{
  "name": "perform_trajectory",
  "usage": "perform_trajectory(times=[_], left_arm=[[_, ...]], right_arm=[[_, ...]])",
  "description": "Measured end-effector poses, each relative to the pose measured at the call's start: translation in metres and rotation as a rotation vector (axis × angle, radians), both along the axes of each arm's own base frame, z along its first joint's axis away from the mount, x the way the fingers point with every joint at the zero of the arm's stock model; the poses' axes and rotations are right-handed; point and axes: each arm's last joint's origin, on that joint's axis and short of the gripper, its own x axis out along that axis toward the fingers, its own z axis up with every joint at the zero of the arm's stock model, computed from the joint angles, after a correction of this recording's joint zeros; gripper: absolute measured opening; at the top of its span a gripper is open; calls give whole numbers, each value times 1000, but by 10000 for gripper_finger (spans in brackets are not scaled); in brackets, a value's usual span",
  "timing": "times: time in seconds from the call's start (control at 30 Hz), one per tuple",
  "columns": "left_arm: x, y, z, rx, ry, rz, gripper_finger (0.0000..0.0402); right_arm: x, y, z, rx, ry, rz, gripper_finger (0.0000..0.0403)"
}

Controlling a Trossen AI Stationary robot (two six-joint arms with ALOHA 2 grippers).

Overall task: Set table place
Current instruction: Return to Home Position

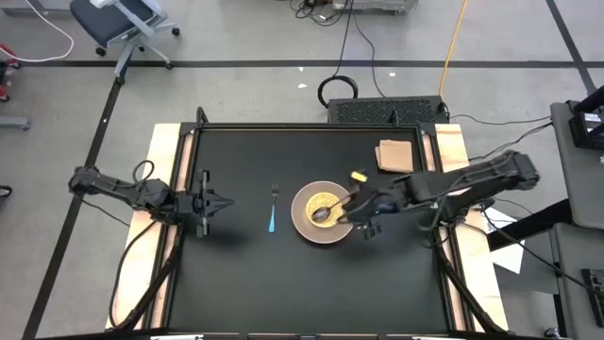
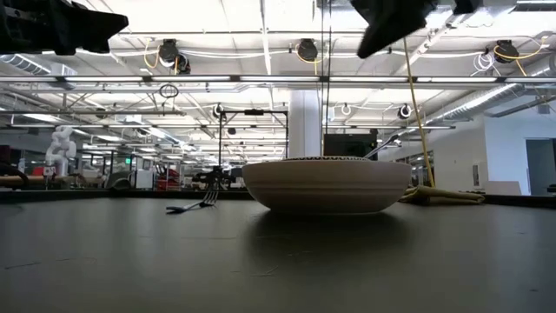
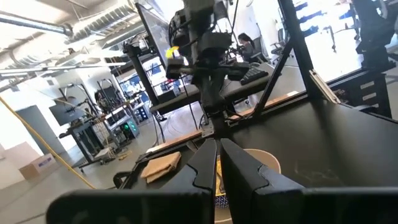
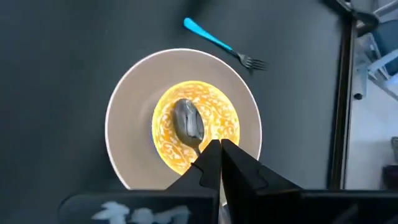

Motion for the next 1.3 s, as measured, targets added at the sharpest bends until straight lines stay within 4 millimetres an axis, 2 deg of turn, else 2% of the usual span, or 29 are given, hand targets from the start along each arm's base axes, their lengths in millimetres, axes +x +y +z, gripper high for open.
perform_trajectory(times=[0.23,0.47,0.67,0.8,0.97,1.13,1.3], left_arm=[[0,-1,-1,3,10,5,28],[-1,-3,-1,3,16,-6,28],[-1,-3,-1,-5,16,-2,28],[-1,-3,-1,-18,17,12,28],[-1,-3,-1,-19,17,12,28],[-1,-3,-1,-19,17,12,28],[-1,-3,-3,-22,35,11,28]], right_arm=[[-46,-15,-24,193,-158,-16,0],[-80,-20,-34,299,-324,-18,0],[-105,-26,-35,377,-512,-29,0],[-115,-31,-41,414,-554,-73,0],[-123,-34,-48,443,-638,-51,0],[-130,-36,-57,491,-646,-37,0],[-138,-35,-65,554,-697,48,0]])
